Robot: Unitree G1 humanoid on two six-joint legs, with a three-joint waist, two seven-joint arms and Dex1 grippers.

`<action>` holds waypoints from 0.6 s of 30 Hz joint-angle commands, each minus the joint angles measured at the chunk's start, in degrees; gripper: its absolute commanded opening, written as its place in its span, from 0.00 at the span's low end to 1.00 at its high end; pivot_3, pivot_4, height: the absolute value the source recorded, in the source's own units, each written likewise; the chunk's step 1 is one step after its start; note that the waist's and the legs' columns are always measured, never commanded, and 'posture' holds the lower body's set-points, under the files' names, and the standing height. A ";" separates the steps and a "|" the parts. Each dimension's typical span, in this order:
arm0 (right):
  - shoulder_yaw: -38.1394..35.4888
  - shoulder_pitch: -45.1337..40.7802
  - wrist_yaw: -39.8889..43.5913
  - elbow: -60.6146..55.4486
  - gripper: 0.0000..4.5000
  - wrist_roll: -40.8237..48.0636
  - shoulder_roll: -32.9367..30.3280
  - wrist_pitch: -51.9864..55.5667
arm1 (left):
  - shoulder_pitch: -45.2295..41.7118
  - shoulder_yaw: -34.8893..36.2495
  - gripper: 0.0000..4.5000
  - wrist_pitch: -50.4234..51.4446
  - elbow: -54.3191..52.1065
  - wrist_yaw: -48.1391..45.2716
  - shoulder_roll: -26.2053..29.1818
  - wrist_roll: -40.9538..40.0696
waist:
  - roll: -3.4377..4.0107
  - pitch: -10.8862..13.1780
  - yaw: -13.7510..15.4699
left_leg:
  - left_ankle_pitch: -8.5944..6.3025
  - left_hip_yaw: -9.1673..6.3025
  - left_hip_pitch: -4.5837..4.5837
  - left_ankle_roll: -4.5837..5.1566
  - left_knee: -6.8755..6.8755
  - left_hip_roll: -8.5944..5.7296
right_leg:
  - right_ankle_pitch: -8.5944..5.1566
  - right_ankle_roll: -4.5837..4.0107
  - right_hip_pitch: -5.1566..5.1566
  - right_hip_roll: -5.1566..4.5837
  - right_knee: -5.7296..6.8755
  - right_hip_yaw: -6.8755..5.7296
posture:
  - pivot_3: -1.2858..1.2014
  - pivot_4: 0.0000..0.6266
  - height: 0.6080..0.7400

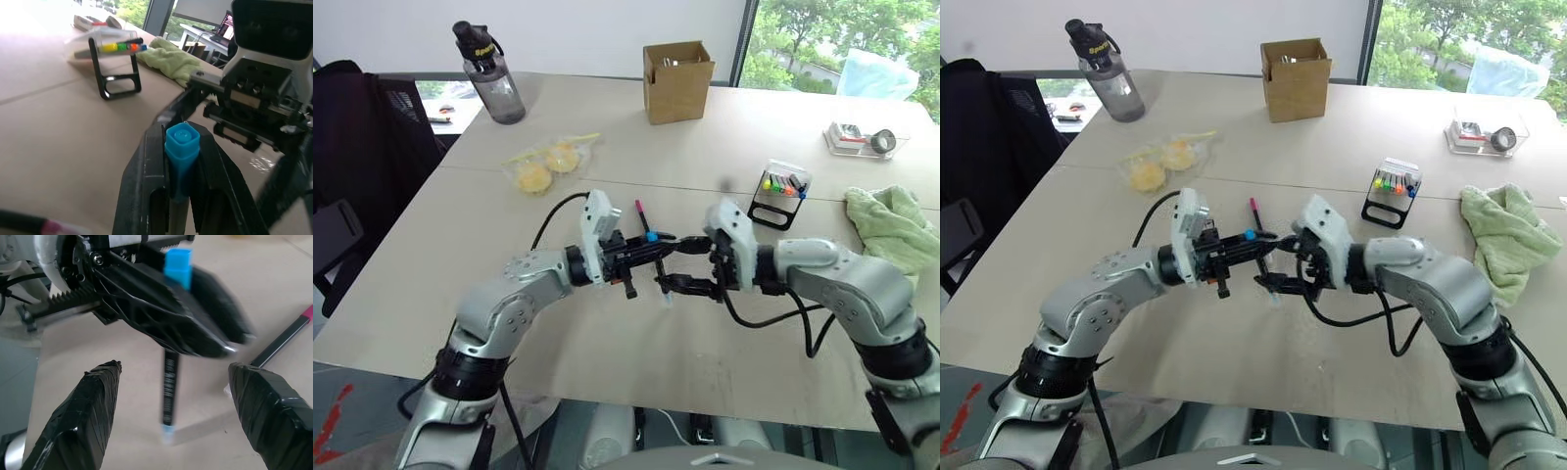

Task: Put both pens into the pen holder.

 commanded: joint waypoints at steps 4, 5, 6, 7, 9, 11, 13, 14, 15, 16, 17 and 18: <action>-2.68 -2.84 -5.09 0.74 0.53 2.23 4.97 8.14 | -0.70 0.09 0.00 -1.94 -0.86 -2.29 -1.38 2.78 | 0.00 0.00 -0.05 | 0.00 0.02 -0.08 0.01 -0.01 0.00 | 0.00 0.01 -0.05 -0.05 -0.04 -0.01 | 0.52 0.24 0.99; -2.89 -3.02 -5.42 0.75 0.42 2.20 5.15 8.68 | -0.62 0.26 0.00 -1.91 -0.86 -2.36 -1.56 2.96 | 0.00 0.01 -0.05 | 0.00 0.01 -0.09 0.01 -0.01 0.00 | 0.00 0.00 -0.05 -0.05 -0.04 -0.02 | 0.52 0.24 0.99; -3.13 -3.12 -5.71 0.74 0.32 2.21 5.38 9.15 | -0.55 0.46 0.00 -1.80 -0.88 -2.39 -1.78 3.04 | 0.00 0.00 -0.04 | 0.00 0.01 -0.09 0.01 -0.01 0.00 | 0.00 0.01 -0.05 -0.06 -0.05 -0.02 | 0.52 0.24 0.99; -3.52 -3.09 -6.04 0.78 0.21 2.37 5.83 9.49 | -0.42 0.70 0.00 -1.45 -0.97 -2.35 -2.05 2.88 | 0.00 0.01 -0.05 | -0.01 0.01 -0.09 0.01 -0.02 0.00 | 0.00 0.01 -0.05 -0.06 -0.05 -0.03 | 0.52 0.24 0.99; -3.73 -3.06 -6.28 0.69 0.02 2.48 6.14 9.70 | -0.22 1.00 0.00 -0.97 -1.01 -2.31 -2.44 2.81 | 0.00 0.01 -0.11 | -0.01 0.00 -0.07 0.02 -0.02 0.00 | 0.00 0.01 -0.04 -0.06 -0.03 -0.04 | 0.52 0.24 0.99; -3.07 -2.98 -6.00 0.15 0.01 2.07 5.51 8.85 | -0.35 1.28 0.00 0.11 -0.51 -2.27 -2.54 2.44 | 0.01 0.01 -0.14 | -0.01 0.00 -0.07 0.02 -0.05 0.00 | 0.00 0.01 -0.05 -0.06 -0.02 -0.05 | 0.52 0.24 0.99; -2.07 -2.56 -5.06 -0.98 0.01 1.77 4.15 7.70 | -0.71 1.91 0.00 0.89 -0.17 -2.66 -2.68 1.56 | 0.01 0.01 -0.18 | -0.01 0.00 -0.07 0.02 -0.05 0.00 | 0.00 0.01 -0.05 -0.06 -0.02 -0.05 | 0.52 0.24 0.99; -1.24 -2.37 -4.62 -1.56 0.01 1.09 3.02 6.60 | -0.89 2.18 0.23 0.94 -0.20 -2.46 -2.81 1.59 | 0.00 0.01 -0.19 | -0.01 0.00 -0.07 0.02 -0.04 0.00 | 0.00 0.01 -0.05 -0.06 -0.03 -0.05 | 0.52 0.24 0.99; -0.62 -1.86 -4.11 -1.98 0.01 0.15 1.80 4.88 | -1.26 2.61 0.28 0.75 0.15 -1.05 -3.26 2.36 | 0.00 0.01 -0.15 | -0.01 0.00 -0.08 0.02 -0.04 0.00 | 0.00 0.01 -0.05 -0.06 -0.03 -0.05 | 0.52 0.24 0.99; -0.21 -1.25 -3.57 -2.23 0.01 -0.75 0.59 3.05 | -1.53 3.06 0.38 1.04 0.51 0.17 -3.62 2.71 | 0.00 0.02 -0.10 | -0.01 0.00 -0.08 0.02 -0.05 -0.01 | 0.00 0.02 -0.04 -0.06 -0.05 -0.05 | 0.52 0.24 0.99; 0.03 -0.34 -3.30 -2.30 0.01 -2.28 -1.14 0.77 | -1.45 3.67 0.48 1.58 0.40 0.26 -3.49 2.20 | -0.01 0.02 -0.06 | -0.02 0.00 -0.08 0.02 -0.04 -0.01 | 0.00 0.02 -0.04 -0.06 -0.05 -0.05 | 0.52 0.24 0.99; 0.26 0.59 -2.78 -2.18 0.01 -3.82 -2.73 -1.81 | -1.18 4.27 0.59 2.15 0.02 0.04 -3.18 1.56 | -0.01 0.02 -0.05 | -0.02 -0.01 -0.08 0.03 -0.04 -0.01 | 0.00 0.02 -0.04 -0.06 -0.05 -0.06 | 0.52 0.24 0.99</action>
